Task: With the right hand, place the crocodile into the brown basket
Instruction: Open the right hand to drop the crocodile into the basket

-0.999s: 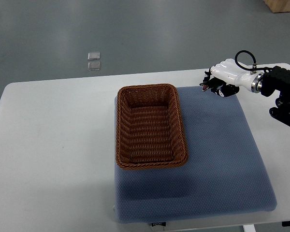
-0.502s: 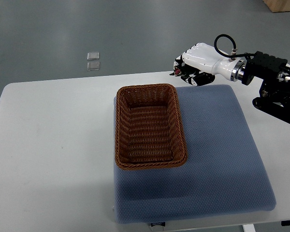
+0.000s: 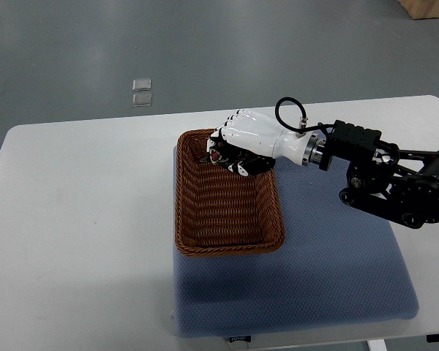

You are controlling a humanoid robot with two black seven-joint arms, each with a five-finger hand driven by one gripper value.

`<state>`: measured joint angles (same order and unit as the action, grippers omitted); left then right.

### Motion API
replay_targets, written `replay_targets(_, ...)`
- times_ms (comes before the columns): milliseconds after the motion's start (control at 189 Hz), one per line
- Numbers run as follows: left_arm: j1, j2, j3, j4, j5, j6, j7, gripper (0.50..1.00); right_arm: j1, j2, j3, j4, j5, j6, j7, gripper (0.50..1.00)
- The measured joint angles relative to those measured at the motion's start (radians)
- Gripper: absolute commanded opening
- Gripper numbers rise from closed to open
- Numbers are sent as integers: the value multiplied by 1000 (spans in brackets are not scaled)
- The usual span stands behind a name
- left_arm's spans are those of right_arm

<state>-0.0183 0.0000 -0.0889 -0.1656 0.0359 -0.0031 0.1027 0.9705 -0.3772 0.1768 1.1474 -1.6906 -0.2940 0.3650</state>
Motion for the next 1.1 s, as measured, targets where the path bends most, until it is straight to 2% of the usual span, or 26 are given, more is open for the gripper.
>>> replay_targets(143, 0, 0, 0, 0, 0, 0, 0, 1000, -15, 7, 2, 0, 0, 0, 3, 500)
replay_targets(227, 0, 0, 0, 0, 0, 0, 0, 1000, -16, 7, 5, 0, 1, -2, 3, 609)
replay_targets(275, 0, 0, 0, 0, 0, 0, 0, 1000, -17, 7, 6, -2, 2, -5, 3, 707)
replay_targets(286, 0, 0, 0, 0, 0, 0, 0, 1000, -18, 7, 6, -3, 2, -6, 3, 707)
replay_targets(312, 0, 0, 0, 0, 0, 0, 0, 1000, -20, 8, 7, -4, 3, -10, 3, 756)
replay_targets(407, 0, 0, 0, 0, 0, 0, 0, 1000, -27, 8, 8, -10, 4, -29, 2, 840)
replay_targets(481, 0, 0, 0, 0, 0, 0, 0, 1000, -31, 8, 10, -13, 4, -42, 2, 868)
replay_targets(508, 0, 0, 0, 0, 0, 0, 0, 1000, -32, 7, 10, -13, 4, -44, 2, 893)
replay_targets(830, 0, 0, 0, 0, 0, 0, 0, 1000, -114, 3, 187, -15, 18, -25, 0, 903)
replay_targets(1100, 0, 0, 0, 0, 0, 0, 0, 1000, -198, 5, 385, -14, 102, 45, -9, 903)
